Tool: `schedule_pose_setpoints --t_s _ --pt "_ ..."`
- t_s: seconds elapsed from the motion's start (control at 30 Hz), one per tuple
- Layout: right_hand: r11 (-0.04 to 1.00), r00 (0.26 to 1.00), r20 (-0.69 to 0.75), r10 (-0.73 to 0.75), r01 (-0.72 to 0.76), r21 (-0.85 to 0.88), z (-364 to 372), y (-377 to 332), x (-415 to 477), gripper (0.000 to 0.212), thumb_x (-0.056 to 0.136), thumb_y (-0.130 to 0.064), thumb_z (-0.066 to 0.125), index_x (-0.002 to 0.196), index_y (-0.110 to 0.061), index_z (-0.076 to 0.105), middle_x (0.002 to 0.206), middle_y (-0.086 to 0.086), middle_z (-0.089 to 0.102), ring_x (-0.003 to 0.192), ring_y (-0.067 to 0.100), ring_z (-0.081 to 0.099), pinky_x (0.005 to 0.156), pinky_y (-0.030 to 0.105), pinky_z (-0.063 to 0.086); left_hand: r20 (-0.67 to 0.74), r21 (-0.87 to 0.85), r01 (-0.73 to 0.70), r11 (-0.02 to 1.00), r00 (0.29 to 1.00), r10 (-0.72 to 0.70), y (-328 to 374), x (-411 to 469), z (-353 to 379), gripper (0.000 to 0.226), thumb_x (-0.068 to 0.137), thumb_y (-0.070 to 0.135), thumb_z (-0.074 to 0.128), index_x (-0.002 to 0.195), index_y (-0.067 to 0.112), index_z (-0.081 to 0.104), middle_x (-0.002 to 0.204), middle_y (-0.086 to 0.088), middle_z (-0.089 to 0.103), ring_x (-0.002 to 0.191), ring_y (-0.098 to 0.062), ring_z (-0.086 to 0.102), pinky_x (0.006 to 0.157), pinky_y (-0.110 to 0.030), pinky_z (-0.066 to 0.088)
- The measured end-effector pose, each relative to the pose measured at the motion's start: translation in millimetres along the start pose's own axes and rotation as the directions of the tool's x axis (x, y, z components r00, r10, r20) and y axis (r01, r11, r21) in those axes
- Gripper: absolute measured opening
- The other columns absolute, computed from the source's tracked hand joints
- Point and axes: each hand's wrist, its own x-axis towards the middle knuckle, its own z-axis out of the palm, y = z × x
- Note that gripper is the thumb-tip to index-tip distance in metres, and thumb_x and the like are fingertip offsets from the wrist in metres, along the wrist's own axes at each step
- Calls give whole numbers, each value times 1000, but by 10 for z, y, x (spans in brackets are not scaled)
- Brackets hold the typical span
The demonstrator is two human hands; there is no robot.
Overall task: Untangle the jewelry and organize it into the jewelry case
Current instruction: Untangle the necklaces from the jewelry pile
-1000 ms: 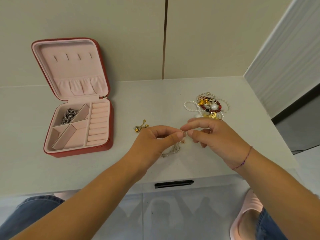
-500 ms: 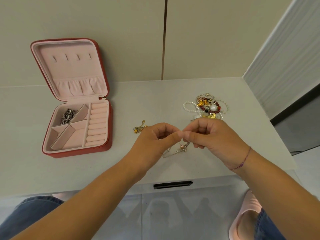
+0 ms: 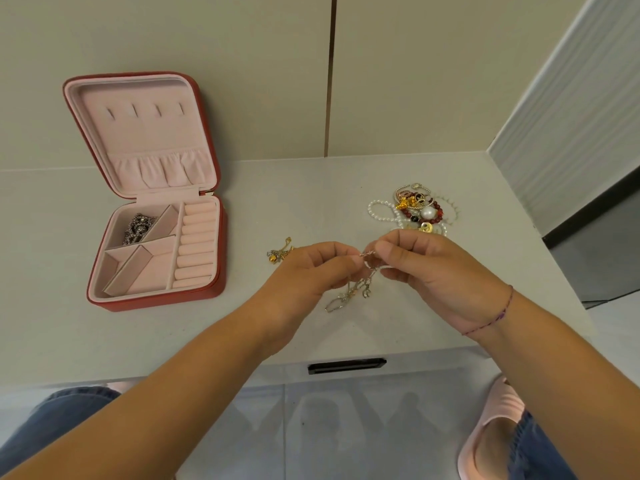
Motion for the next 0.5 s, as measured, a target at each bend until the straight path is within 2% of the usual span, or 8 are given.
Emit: schedule_pose_setpoints --t_s 0.07,0.2,0.27,0.33,0.5 --pt "995 1000 13 18 -19 98 0 -14 0 20 74 -32 59 77 -13 66 81 2 68 84 13 63 89 28 49 20 -17 15 1000 1000 -15 19 -6 -14 15 77 29 59 73 22 72 82 -1 70 88 -14 61 96 -33 47" --pt "961 998 10 61 -62 270 -43 -88 4 21 78 -32 55 72 -12 53 62 2 57 61 14 57 74 27 54 -14 -88 28 996 999 -30 50 -4 -54 20 90 15 56 73 12 67 76 -1 66 80 -16 58 92 -34 49" --pt "942 997 -4 76 -70 328 -78 -111 11 22 80 -32 55 74 -12 49 57 0 51 54 13 54 75 31 57 -22 -136 44 990 999 -47 61 2 -85 25 94 11 50 73 12 63 74 -2 63 73 -16 56 94 -39 49" --pt "927 996 -35 84 -65 369 -104 -113 26 21 81 -33 56 75 -14 49 57 0 49 54 14 52 78 33 58 -22 -216 52 975 998 -58 71 14 -116 26 94 9 49 72 12 63 73 -4 62 68 -16 56 94 -41 49" --pt "854 987 -91 134 -68 516 -177 -89 81 22 78 -36 58 71 -17 51 60 -1 51 57 12 54 71 30 58 -34 -386 81 919 994 -101 67 45 -138 25 91 7 49 73 10 65 78 -6 66 71 -16 61 92 -37 50"
